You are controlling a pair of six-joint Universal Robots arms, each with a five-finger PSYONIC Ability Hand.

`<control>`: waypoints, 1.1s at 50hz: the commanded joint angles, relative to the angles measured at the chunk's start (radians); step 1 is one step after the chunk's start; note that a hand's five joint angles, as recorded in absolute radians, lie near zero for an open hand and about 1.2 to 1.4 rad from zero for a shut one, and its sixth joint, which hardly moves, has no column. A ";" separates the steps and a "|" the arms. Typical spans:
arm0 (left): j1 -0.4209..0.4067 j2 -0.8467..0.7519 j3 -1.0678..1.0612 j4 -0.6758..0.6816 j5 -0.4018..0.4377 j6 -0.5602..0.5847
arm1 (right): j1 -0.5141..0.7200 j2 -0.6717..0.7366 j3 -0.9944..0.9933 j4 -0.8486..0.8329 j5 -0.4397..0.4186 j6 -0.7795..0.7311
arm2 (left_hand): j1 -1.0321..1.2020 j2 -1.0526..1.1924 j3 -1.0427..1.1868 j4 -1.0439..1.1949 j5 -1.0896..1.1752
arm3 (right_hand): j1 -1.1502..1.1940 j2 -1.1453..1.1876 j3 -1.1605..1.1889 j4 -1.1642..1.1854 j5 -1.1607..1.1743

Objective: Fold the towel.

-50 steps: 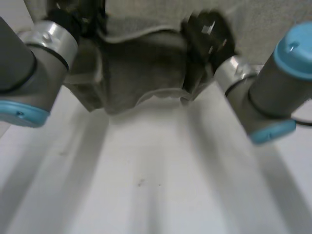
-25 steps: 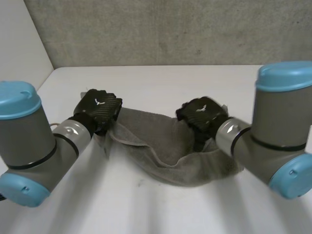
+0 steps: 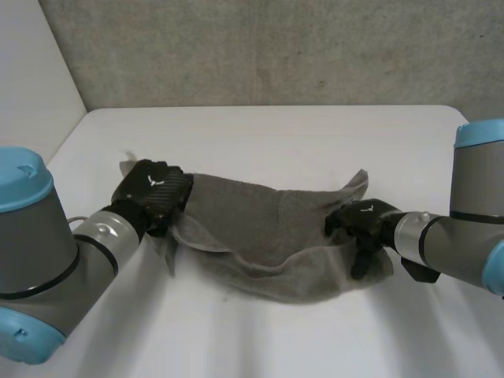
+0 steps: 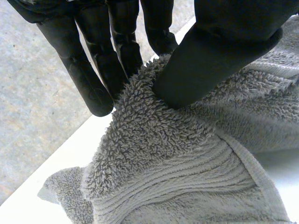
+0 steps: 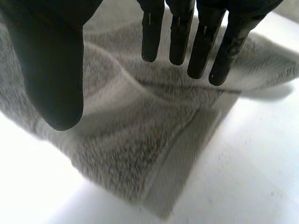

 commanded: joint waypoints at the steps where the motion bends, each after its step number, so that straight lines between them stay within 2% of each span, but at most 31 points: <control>1: 0.001 0.005 -0.017 0.001 0.000 0.000 | 0.002 0.057 -0.013 -0.006 0.026 -0.031 | 0.207 0.188 0.181 0.179 0.204 | 0.133 0.077 0.093 0.085 0.080; 17: 0.006 0.028 -0.034 0.003 0.000 0.000 | 0.035 0.077 -0.044 -0.064 0.026 0.003 | 0.207 0.188 0.181 0.179 0.204 | 0.154 0.098 0.114 0.105 0.101; 24: 0.013 0.034 -0.039 0.007 -0.002 0.000 | 0.054 0.104 -0.053 -0.064 0.028 -0.005 | 0.207 0.188 0.181 0.179 0.204 | 0.424 0.368 0.384 0.375 0.371; 26: 0.024 0.034 -0.037 0.009 0.000 0.000 | 0.054 0.119 -0.059 -0.064 0.025 -0.009 | 0.207 0.188 0.181 0.179 0.204 | 0.666 0.610 0.627 0.618 0.613; 32: 0.087 0.033 -0.020 0.020 0.002 -0.002 | 0.056 0.130 -0.082 -0.057 0.025 -0.011 | 0.207 0.188 0.181 0.179 0.204 | 0.802 0.747 0.763 0.754 0.749; 34: 0.096 0.031 -0.011 0.024 0.002 -0.002 | 0.058 0.126 -0.113 -0.057 0.022 -0.005 | 0.207 0.188 0.181 0.179 0.204 | 1.032 0.976 0.992 0.984 0.979; 41: 0.106 0.005 0.076 0.061 0.002 -0.002 | 0.061 0.097 -0.241 -0.069 0.028 0.000 | 0.207 0.188 0.181 0.179 0.204 | 1.033 0.978 0.994 0.985 0.980; 45: 0.124 -0.100 0.238 0.087 0.015 0.000 | 0.070 0.081 -0.345 -0.109 0.028 0.003 | 0.207 0.188 0.181 0.179 0.204 | 1.033 0.978 0.994 0.985 0.980; 48: 0.126 -0.168 0.416 0.084 0.038 -0.005 | 0.082 0.060 -0.436 -0.226 0.041 0.003 | 0.207 0.188 0.181 0.179 0.204 | 1.033 0.978 0.994 0.985 0.980; 49: 0.126 -0.168 0.417 0.084 0.038 -0.005 | 0.082 0.060 -0.437 -0.227 0.042 0.003 | 0.207 0.188 0.181 0.179 0.204 | 1.033 0.978 0.994 0.985 0.980; 51: 0.130 -0.217 0.617 0.089 0.046 -0.014 | 0.100 -0.003 -0.458 -0.518 0.124 0.002 | 0.207 0.188 0.181 0.179 0.204 | 1.033 0.978 0.994 0.985 0.980; 52: 0.130 -0.217 0.618 0.089 0.046 -0.014 | 0.101 -0.003 -0.458 -0.520 0.124 0.002 | 0.207 0.188 0.181 0.179 0.204 | 1.033 0.978 0.994 0.985 0.980; 54: 0.142 -0.252 0.792 0.099 0.040 -0.038 | 0.110 -0.067 -0.397 -0.792 0.193 -0.005 | 0.207 0.188 0.181 0.179 0.204 | 1.033 0.978 0.994 0.985 0.980; 55: 0.142 -0.253 0.793 0.099 0.040 -0.038 | 0.110 -0.068 -0.397 -0.793 0.193 -0.005 | 0.207 0.188 0.181 0.179 0.204 | 1.033 0.978 0.994 0.985 0.980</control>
